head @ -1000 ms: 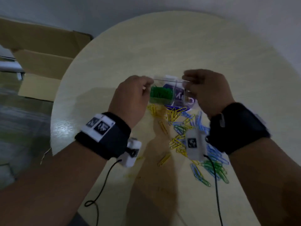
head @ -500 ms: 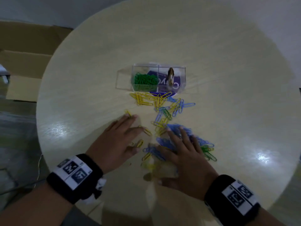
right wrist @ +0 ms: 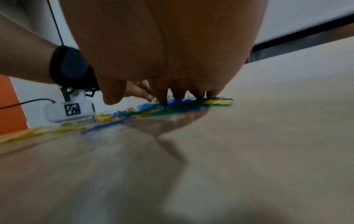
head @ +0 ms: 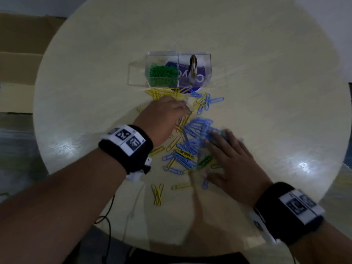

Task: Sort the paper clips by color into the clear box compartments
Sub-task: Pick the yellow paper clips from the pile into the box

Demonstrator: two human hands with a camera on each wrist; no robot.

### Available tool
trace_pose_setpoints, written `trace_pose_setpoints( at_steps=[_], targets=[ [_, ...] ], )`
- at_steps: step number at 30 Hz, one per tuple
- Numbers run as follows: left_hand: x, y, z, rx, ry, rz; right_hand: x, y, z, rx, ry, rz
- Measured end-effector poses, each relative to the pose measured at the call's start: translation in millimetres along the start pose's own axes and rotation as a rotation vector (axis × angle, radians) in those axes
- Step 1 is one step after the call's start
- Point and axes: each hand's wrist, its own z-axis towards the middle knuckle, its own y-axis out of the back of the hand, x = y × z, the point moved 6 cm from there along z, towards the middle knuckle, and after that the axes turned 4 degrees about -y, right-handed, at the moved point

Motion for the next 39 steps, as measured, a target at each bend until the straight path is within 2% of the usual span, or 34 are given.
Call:
trace_pose_setpoints(
  at_steps=[3,6,8,9,12,15,18,19,21,24,26,31,35,39],
  targets=[
    [18.3,6.5,-3.7,-0.025,0.094,0.020,1.3,11.2,18.7,-0.076,-0.007,0.116],
    [31.3,13.5,-8.8,-0.060,0.171,0.049,-18.3,39.1,13.1,-0.297,-0.112,0.362],
    [35.0,17.4,-8.4,-0.069,0.216,0.049,-31.5,50.3,-2.5,-0.410,-0.178,0.335],
    [36.3,18.1,-7.0,-0.071,0.234,0.036,-35.8,50.8,-10.0,-0.423,-0.200,0.294],
    [34.2,22.8,-9.3,-0.086,0.264,0.011,-36.1,38.9,-21.3,-0.369,-0.159,0.171],
    [9.0,34.2,-21.4,-0.171,0.244,0.001,-27.0,27.7,-12.1,-0.211,-0.080,0.047],
    [-60.0,21.1,-32.1,-0.115,0.031,-0.105,-25.6,21.3,6.8,-0.080,-0.100,-0.047],
    [-84.0,10.0,-36.3,-0.057,-0.044,-0.117,-24.8,20.6,13.5,-0.066,-0.084,-0.040],
    [-113.7,-12.8,-44.2,0.022,-0.091,-0.092,-26.1,25.9,23.8,-0.095,-0.021,0.080],
    [-110.2,-27.9,-54.9,0.019,0.012,-0.115,-51.7,53.2,13.7,-0.332,-0.071,0.279],
    [-97.0,-25.6,-62.2,-0.013,0.091,-0.149,-68.7,58.6,-5.6,-0.405,-0.123,0.277],
    [-78.8,-12.5,-77.4,0.001,0.189,-0.201,-69.6,34.4,-22.1,-0.211,-0.047,0.090],
    [-83.4,-6.5,-75.5,-0.077,0.238,-0.203,-71.2,44.6,-6.1,-0.170,-0.093,0.005],
    [-101.1,-13.0,-73.6,-0.034,0.243,-0.100,-69.0,45.2,18.6,-0.084,-0.064,-0.118]
  ],
)
